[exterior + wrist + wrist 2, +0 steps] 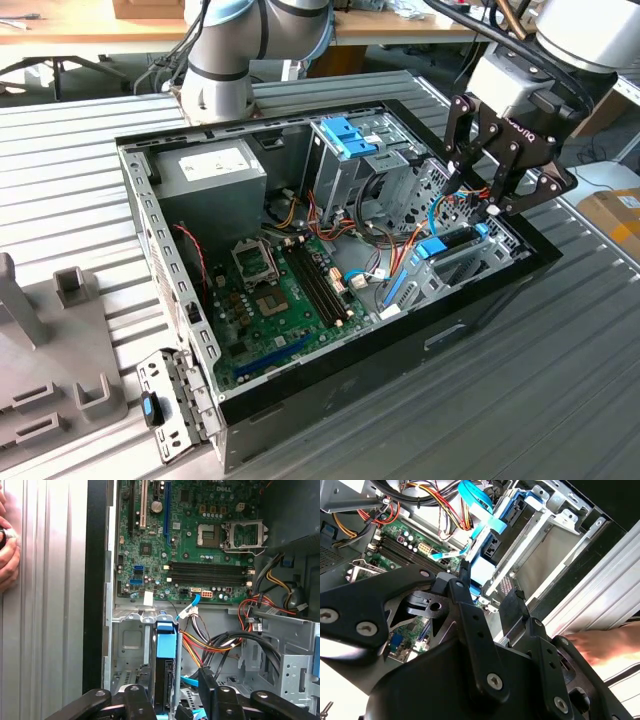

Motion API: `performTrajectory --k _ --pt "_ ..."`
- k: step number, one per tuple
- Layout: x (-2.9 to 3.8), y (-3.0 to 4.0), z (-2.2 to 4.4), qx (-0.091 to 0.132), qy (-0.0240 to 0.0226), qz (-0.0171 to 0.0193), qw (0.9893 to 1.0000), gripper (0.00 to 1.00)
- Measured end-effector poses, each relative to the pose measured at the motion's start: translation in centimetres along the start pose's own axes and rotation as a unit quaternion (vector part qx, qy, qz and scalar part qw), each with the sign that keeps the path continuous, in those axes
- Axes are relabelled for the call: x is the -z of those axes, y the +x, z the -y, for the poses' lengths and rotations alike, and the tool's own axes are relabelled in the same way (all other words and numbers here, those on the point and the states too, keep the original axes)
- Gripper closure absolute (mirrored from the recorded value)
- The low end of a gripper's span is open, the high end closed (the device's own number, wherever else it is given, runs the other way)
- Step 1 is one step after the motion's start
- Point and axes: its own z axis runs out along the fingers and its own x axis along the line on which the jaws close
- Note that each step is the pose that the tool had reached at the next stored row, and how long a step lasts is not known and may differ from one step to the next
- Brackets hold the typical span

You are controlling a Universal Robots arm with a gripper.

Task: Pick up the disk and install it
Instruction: 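Insert the disk into the insertion slot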

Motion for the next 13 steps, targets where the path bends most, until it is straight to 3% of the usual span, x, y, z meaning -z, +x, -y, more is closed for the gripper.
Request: performTrajectory --k 13 --pt "0.0 0.0 0.0 -0.009 0.0005 -0.0002 1.0 0.5"
